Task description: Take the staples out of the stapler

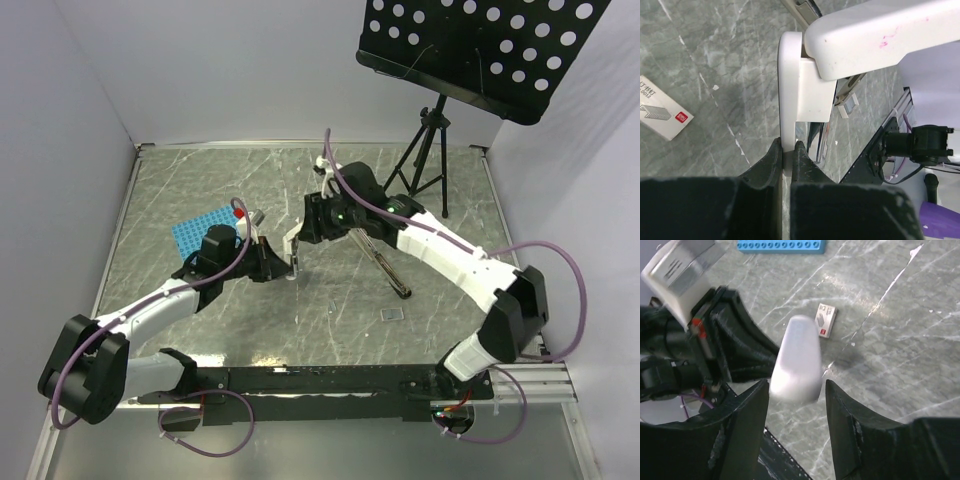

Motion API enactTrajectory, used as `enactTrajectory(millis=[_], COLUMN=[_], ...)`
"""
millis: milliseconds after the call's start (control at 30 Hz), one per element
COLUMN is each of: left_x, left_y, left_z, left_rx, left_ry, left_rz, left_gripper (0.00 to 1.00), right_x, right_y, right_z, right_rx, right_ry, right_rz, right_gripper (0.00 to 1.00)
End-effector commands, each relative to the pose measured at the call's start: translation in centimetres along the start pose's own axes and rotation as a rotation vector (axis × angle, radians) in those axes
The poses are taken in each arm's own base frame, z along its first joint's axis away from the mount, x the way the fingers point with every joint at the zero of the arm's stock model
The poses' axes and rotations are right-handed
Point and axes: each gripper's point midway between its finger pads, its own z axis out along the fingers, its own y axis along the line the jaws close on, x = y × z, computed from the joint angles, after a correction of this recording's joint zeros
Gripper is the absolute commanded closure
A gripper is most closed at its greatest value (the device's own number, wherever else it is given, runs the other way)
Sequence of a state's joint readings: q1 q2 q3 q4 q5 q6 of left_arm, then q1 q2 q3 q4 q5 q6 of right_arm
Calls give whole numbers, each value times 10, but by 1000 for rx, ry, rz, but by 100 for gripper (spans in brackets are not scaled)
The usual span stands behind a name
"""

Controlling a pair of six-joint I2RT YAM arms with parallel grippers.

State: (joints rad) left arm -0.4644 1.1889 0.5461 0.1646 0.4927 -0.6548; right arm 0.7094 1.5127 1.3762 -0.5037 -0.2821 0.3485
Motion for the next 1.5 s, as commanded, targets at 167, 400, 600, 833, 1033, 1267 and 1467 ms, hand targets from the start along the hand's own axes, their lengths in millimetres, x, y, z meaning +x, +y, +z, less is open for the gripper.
enactTrajectory(millis=[167, 400, 600, 833, 1033, 1267, 1467], left_x=[-19, -28, -27, -24, -25, -34, -32], left_y=[-27, -8, -13, -11, -6, -3, -14], left_z=[-9, -7, -6, -3, -1, -3, 0], left_rx=[101, -33, 8, 4, -20, -76, -17], left_ry=[-88, -98, -86, -81, -86, -113, -101], left_rz=[107, 108, 134, 102, 90, 29, -46], left_gripper=[99, 99, 99, 99, 99, 99, 99], right_x=[-47, -14, -8, -7, -7, -14, -6], right_y=[10, 8, -10, 6, 1, 12, 15], right_z=[19, 2, -36, -49, -38, -35, -15], right_rx=[0, -12, 28, -65, -28, -63, -117], right_ry=[-74, -6, -21, -35, -99, -180, -266], right_rz=[-33, -33, -59, -56, 9, 54, 120], right_gripper=[41, 23, 3, 3, 4, 3, 6])
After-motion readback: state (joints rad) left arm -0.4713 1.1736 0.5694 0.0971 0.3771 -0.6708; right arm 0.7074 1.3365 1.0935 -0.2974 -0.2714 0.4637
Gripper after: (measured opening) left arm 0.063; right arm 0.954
